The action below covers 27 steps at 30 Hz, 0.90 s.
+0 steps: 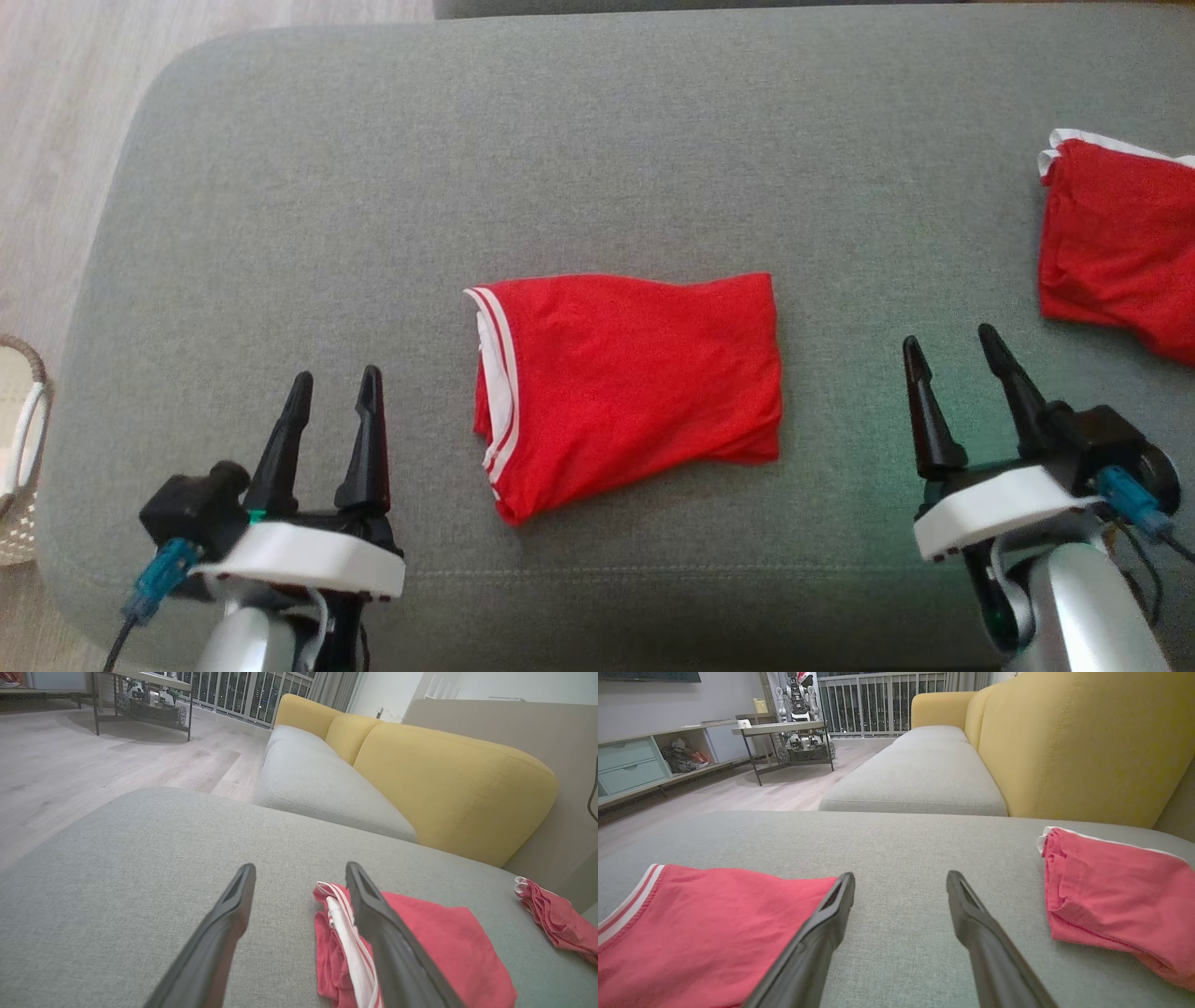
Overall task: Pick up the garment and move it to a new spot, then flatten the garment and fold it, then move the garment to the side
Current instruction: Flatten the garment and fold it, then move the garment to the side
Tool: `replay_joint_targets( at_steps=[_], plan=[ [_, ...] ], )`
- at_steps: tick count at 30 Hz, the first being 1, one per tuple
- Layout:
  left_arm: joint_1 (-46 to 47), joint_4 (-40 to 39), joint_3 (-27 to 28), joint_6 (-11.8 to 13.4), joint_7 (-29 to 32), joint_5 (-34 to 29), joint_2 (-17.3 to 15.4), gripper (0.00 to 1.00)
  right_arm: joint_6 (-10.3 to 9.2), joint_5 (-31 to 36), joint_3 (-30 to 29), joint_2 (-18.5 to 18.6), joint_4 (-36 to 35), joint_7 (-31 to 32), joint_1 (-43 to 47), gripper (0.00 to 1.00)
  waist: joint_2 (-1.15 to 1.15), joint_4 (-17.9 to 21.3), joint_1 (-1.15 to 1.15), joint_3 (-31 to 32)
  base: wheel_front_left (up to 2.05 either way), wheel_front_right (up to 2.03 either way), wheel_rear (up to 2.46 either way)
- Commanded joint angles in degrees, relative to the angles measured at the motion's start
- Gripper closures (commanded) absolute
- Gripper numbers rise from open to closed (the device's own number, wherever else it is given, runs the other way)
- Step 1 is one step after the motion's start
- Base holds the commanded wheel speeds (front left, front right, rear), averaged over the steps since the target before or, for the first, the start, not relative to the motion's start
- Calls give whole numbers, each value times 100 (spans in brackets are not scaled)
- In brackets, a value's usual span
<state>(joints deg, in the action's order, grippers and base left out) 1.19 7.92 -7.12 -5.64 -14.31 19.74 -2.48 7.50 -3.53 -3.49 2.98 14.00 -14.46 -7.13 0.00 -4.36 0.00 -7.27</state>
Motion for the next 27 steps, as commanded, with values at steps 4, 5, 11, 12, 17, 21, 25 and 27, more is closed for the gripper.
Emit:
replay_joint_targets(
  at_steps=[4, 5, 11, 12, 17, 21, 25, 27],
  plan=[
    [180, -177, 176, -38, -69, 16, -40, 0, -1, -320, 378, -11, 12, -53, -170, 0, 0, -58, 0, -71, 0, 0, 0],
    [199, -180, 168, -43, -69, 18, -40, 0, -1, -477, 475, -11, 119, -53, -200, 0, 0, -78, 0, -98, 0, 0, 0],
    [289, -150, 87, -80, -69, 4, -40, 0, -1, -1747, 1017, -11, 1063, 2, -582, 0, 0, -251, 0, -287, 0, 0, 0],
    [303, -133, 66, -88, -69, -17, -40, 0, -1, -1872, 1074, -11, 1234, 3, -669, 0, 0, -292, 0, -316, 0, 0, 0],
    [370, -95, 40, -115, -69, -100, -40, 0, -1, -2345, 1323, -11, 1939, -13, -1082, 0, 0, -472, 0, -471, 0, 0, 0],
    [394, -59, 40, -133, -69, -129, -40, 0, -1, -2613, 1483, -11, 2434, -28, -1329, 0, 0, -596, 0, -510, 0, 0, 0],
    [402, -44, 36, -145, -69, -139, -40, 0, -1, -2797, 1669, -11, 2849, -38, -1503, 0, 0, -677, 0, -506, 0, 0, 0],
    [405, -40, 38, -149, -69, -142, -40, 0, -1, -2903, 1739, -11, 3009, -43, -1588, 0, 0, -701, 0, -500, 0, 0, 0]
  ],
)
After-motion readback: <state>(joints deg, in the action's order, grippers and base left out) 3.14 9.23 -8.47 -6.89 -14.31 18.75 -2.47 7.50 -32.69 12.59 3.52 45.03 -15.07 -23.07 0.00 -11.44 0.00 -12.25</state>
